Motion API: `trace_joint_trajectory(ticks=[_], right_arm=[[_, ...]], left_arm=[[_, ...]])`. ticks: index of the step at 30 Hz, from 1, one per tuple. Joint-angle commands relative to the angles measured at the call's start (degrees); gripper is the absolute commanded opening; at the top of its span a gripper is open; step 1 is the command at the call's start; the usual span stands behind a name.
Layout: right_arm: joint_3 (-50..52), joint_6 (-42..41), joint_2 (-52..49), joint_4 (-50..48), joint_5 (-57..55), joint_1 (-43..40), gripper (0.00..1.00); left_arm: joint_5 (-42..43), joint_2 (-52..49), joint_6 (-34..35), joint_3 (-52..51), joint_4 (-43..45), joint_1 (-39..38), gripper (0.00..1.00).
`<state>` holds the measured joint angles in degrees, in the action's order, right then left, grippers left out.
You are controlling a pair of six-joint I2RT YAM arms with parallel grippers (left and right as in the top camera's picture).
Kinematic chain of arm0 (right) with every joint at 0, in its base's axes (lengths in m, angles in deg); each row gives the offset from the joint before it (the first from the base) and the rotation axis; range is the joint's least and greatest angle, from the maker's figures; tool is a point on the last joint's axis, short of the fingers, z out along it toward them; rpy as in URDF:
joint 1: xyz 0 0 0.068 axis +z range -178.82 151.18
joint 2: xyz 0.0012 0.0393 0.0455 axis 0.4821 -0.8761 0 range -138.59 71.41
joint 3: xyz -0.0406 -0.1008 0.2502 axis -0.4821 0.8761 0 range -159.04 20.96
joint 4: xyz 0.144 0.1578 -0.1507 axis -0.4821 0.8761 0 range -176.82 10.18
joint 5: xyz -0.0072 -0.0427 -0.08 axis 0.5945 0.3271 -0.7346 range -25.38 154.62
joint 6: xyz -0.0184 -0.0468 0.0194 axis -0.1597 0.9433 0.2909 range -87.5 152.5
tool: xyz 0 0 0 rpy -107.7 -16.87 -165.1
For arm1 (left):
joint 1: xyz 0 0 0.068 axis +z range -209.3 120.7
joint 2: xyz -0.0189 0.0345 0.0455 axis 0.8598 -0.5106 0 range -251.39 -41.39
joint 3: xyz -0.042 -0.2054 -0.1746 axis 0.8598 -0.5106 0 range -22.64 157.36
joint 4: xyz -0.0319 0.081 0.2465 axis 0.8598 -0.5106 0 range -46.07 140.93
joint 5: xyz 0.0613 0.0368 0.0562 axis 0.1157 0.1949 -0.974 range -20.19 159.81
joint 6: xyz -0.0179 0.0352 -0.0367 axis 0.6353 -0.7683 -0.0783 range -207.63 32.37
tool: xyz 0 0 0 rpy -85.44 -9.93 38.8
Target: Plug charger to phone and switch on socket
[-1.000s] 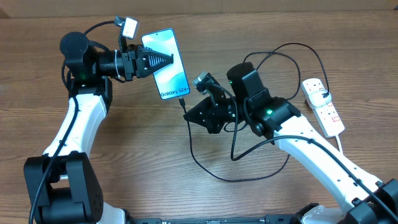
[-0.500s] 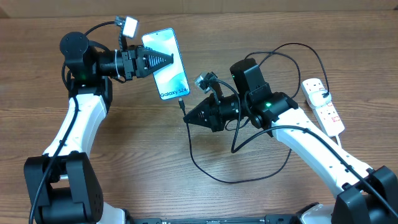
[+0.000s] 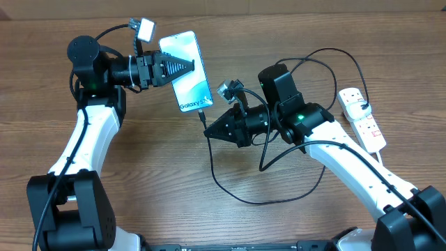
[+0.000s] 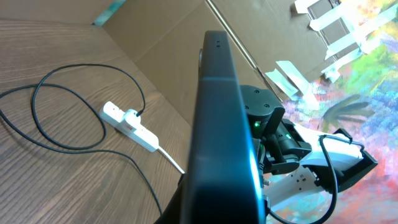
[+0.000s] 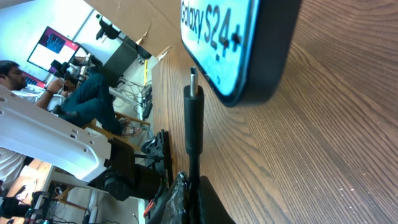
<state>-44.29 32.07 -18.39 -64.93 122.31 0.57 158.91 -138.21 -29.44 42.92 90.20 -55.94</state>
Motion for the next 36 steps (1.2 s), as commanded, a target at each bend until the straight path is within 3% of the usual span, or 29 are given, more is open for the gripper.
trace_joint_trajectory(ticks=[1,18,36], right_arm=[[-1.88,0.31,-0.15,-0.37,1.07,-0.15,0.04],[-1.88,0.28,-0.68,-0.70,1.09,-0.15,0.04],[-1.88,0.28,-0.68,-0.87,1.09,-0.28,0.04]], left_arm=[[-0.74,0.07,1.22,0.59,0.46,-0.48,0.04],[-2.03,0.07,4.28,0.59,0.48,-0.50,0.04],[1.42,0.07,2.40,0.59,4.79,-1.95,0.04]])
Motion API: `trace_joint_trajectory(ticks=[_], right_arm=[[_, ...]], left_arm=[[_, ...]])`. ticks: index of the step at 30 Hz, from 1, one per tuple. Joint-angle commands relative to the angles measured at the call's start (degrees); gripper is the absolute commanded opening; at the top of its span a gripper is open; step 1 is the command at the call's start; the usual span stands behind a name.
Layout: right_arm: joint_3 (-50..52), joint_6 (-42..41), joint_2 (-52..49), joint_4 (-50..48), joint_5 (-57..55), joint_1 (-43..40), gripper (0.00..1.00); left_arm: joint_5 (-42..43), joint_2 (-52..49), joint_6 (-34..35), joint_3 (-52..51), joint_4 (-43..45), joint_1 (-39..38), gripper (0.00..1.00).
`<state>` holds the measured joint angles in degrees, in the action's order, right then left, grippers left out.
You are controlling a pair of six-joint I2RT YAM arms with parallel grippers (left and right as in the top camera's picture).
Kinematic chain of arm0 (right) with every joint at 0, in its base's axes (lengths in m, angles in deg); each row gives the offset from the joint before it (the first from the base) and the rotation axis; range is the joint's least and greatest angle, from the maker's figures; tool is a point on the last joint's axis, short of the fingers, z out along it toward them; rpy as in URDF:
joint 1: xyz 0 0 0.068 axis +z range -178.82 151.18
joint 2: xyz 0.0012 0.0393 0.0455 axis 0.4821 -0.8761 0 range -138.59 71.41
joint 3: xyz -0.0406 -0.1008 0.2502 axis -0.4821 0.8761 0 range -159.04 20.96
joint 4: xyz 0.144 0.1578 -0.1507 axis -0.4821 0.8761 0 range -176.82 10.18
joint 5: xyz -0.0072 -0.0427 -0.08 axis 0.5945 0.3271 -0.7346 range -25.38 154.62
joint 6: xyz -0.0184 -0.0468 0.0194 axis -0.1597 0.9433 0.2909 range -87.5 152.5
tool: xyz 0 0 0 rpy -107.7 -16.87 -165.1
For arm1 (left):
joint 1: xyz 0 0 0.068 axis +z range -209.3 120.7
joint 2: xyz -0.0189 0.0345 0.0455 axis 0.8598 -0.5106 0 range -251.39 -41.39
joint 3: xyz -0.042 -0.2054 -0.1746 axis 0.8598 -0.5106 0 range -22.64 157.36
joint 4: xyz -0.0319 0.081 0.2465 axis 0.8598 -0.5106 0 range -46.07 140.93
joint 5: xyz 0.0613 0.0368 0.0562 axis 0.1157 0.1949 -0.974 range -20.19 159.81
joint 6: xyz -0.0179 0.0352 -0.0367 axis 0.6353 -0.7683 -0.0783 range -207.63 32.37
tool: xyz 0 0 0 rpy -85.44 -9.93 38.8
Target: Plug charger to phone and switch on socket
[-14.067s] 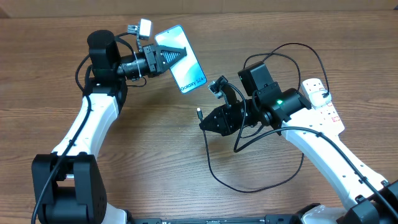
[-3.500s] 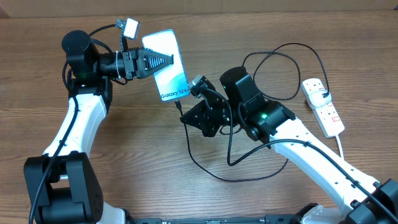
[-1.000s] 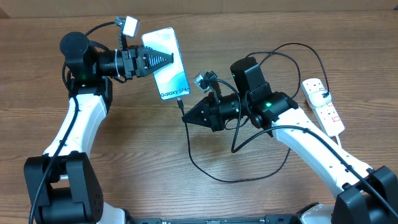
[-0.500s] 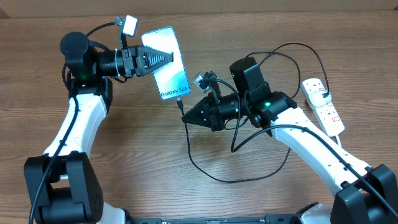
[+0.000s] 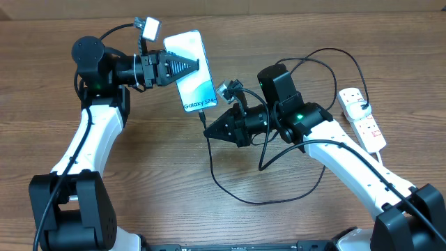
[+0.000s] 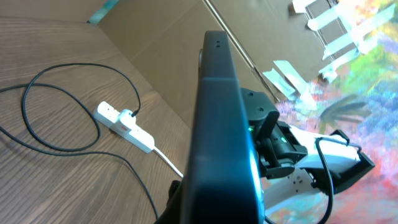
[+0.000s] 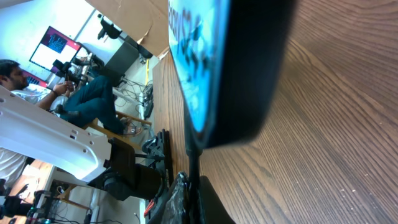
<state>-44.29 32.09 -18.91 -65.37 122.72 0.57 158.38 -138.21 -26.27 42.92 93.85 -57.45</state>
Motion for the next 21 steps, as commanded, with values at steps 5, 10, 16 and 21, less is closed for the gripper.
trace_joint_trajectory(ticks=[5,10,16,21], right_arm=[[-1.90,0.28,-0.13,-0.44,0.48,-0.44,0.04],[-1.90,0.28,-0.15,-1.07,0.48,-1.53,0.04],[-1.90,0.28,-0.13,-1.62,0.50,-2.80,0.04],[-1.90,0.26,-0.13,-1.88,0.61,-2.78,0.04]], left_arm=[[1.92,0.07,-1.16,0.59,2.75,-0.37,0.04],[1.95,0.07,-1.14,0.59,2.80,-0.37,0.04],[1.95,0.07,-1.16,0.59,2.80,-0.37,0.04],[1.95,0.07,-1.16,0.59,2.80,-0.37,0.04]])
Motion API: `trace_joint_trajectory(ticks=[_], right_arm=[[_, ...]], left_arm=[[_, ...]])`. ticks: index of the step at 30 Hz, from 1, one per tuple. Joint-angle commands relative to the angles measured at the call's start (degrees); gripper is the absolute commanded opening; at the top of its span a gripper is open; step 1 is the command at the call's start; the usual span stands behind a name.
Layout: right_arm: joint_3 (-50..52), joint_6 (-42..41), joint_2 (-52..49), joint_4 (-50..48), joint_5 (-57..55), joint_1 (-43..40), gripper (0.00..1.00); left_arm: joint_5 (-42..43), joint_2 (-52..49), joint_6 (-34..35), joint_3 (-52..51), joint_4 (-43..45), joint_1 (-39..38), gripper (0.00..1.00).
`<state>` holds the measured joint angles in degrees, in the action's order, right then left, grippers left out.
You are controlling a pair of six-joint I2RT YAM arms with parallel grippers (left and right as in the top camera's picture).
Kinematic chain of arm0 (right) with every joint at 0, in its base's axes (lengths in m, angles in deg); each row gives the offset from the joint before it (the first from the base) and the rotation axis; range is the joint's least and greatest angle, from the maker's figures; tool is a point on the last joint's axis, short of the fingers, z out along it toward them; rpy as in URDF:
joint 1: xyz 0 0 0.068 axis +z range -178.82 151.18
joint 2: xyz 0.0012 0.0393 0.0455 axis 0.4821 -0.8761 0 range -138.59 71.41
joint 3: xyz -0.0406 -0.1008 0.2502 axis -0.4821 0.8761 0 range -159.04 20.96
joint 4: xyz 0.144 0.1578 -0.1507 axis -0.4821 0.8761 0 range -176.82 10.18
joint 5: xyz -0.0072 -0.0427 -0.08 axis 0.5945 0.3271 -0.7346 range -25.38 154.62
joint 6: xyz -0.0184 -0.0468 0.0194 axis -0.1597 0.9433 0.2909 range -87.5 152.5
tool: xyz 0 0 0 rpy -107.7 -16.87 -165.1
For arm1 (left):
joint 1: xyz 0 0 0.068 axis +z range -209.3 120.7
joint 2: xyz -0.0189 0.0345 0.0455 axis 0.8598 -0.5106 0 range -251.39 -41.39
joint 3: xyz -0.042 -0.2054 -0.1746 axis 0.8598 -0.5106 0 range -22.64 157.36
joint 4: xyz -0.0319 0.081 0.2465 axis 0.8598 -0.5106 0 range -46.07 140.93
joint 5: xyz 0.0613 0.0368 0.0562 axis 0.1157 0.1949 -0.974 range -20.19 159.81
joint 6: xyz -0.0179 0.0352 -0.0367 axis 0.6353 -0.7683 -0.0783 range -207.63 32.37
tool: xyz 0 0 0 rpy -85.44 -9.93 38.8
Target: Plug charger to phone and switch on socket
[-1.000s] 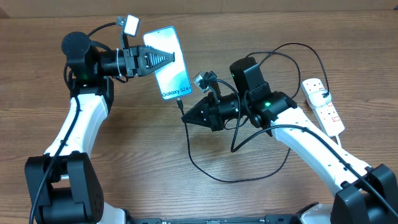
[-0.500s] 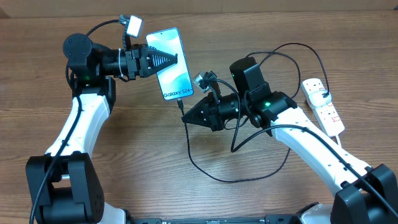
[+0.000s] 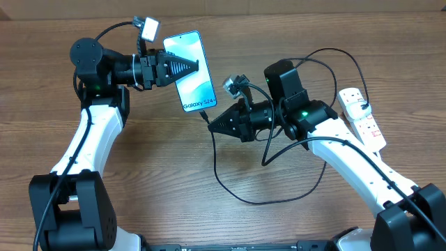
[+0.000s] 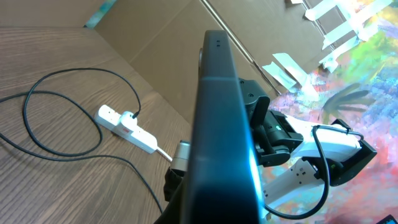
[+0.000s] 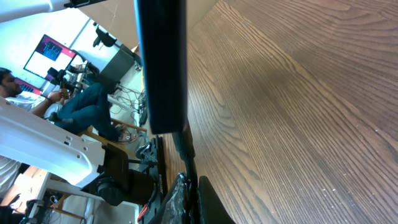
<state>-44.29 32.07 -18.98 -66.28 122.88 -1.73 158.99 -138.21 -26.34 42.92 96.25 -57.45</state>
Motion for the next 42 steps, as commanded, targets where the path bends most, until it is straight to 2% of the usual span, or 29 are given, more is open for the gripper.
trace_joint_trajectory(ticks=[1,11,17,22,30,42], right_arm=[[-1.90,0.26,-0.07,-0.92,0.61,-0.48,0.04],[-1.90,0.28,-0.07,-0.61,3.32,-0.42,0.04],[-1.90,0.28,-0.07,0.63,-2.25,0.39,0.04],[-1.90,0.28,-0.07,0.74,-2.47,0.44,0.04],[-1.90,0.31,-0.07,0.07,4.94,0.48,0.04],[-1.90,0.31,-0.07,-0.37,5.01,0.48,0.04]], left_arm=[[1.31,0.07,-1.09,0.59,0.39,-0.37,0.04],[-1.18,0.07,-1.07,0.59,0.39,-0.37,0.04],[-2.58,0.07,-1.09,0.59,0.42,-0.33,0.04],[-2.54,0.07,-1.07,0.59,0.42,-0.28,0.04],[-2.03,0.07,-1.11,0.59,0.42,-0.28,0.04],[-0.79,0.07,-1.05,0.59,1.29,-0.35,0.04]])
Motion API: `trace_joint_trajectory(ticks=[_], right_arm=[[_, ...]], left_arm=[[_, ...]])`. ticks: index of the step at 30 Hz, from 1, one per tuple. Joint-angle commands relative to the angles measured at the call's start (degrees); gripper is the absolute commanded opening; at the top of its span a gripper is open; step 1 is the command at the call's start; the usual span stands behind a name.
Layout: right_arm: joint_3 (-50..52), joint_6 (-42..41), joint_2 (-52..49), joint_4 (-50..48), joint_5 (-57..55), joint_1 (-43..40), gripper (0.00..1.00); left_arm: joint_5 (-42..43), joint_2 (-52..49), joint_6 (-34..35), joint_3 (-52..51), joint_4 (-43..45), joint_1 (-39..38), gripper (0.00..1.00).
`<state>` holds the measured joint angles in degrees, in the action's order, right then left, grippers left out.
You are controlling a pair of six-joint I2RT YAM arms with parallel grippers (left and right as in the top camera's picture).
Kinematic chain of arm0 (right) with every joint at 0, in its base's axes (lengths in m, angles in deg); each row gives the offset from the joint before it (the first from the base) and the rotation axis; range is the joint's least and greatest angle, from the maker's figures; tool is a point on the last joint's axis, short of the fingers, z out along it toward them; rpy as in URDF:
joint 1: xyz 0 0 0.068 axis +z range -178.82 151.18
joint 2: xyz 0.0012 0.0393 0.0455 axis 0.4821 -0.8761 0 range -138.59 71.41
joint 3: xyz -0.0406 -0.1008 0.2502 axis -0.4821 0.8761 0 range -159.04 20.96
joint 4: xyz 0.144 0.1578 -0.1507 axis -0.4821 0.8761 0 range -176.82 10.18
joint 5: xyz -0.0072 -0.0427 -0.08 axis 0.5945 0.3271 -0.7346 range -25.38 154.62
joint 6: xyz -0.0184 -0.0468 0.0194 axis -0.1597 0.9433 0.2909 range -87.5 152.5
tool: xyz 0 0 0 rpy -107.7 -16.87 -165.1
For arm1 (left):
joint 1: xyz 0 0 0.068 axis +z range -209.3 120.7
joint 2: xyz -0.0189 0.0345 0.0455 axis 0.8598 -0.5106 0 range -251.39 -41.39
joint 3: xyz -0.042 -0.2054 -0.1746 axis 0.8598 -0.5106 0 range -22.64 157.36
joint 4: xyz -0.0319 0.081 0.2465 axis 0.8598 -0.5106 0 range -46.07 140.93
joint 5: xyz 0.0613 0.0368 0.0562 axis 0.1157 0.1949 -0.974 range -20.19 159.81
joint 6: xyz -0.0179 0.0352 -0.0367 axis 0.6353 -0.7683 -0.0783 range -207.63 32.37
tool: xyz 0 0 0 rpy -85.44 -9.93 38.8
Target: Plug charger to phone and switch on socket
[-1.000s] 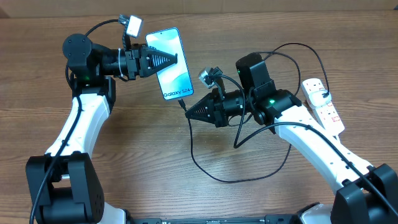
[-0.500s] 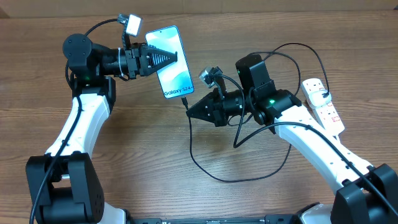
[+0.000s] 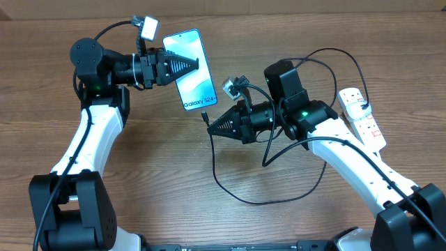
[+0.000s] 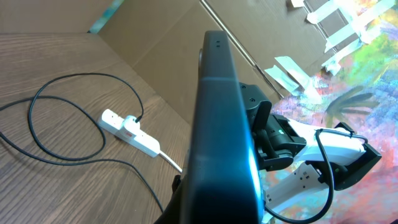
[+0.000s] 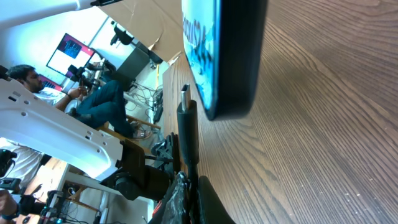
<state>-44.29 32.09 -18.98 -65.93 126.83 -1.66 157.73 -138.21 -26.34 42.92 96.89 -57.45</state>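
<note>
My left gripper (image 3: 187,67) is shut on a Galaxy phone (image 3: 194,77) and holds it above the table, screen up. In the left wrist view the phone (image 4: 221,124) shows edge-on. My right gripper (image 3: 212,128) is shut on the black charger plug (image 3: 205,117), just below the phone's bottom edge. In the right wrist view the plug (image 5: 188,127) points up beside the phone's bottom edge (image 5: 233,59). Its metal tip is bare and stands apart from the phone. The white socket strip (image 3: 362,118) lies at the far right with the charger's adapter in it.
The black charger cable (image 3: 233,194) loops over the table in front of the right arm, and more of it runs behind the arm to the strip. The strip (image 4: 130,129) and cable also show in the left wrist view. A cardboard wall borders the far edge.
The plug stood against the phone's bottom edge with its tip hidden. Now it sits slightly lower and to the side, tip bare. The phone has barely moved.
At first the plug's bare tip stood just short of the phone's bottom edge. Then the phone was closer and covered the tip. After that the plug met the bottom edge end-on. Now the tip is free again beside the phone.
</note>
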Motion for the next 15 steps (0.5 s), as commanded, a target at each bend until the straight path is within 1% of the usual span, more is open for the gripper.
trace_joint_trajectory(ticks=[1,9,13,15], right_arm=[[-1.90,0.28,-0.07,-0.92,1.05,0.42,0.04],[-1.90,0.24,-0.09,-1.14,0.87,0.42,0.04],[-1.90,0.20,-0.09,-1.11,0.85,0.42,0.04],[-1.90,-1.33,-0.09,-1.29,0.55,0.39,0.04]], left_arm=[[0.52,0.07,-1.03,0.59,0.66,-0.37,0.04],[0.63,0.07,1.79,0.59,0.85,-0.37,0.04],[0.61,0.07,1.99,0.59,0.96,-0.37,0.04],[0.59,0.07,2.01,0.59,1.07,-0.37,0.04]])
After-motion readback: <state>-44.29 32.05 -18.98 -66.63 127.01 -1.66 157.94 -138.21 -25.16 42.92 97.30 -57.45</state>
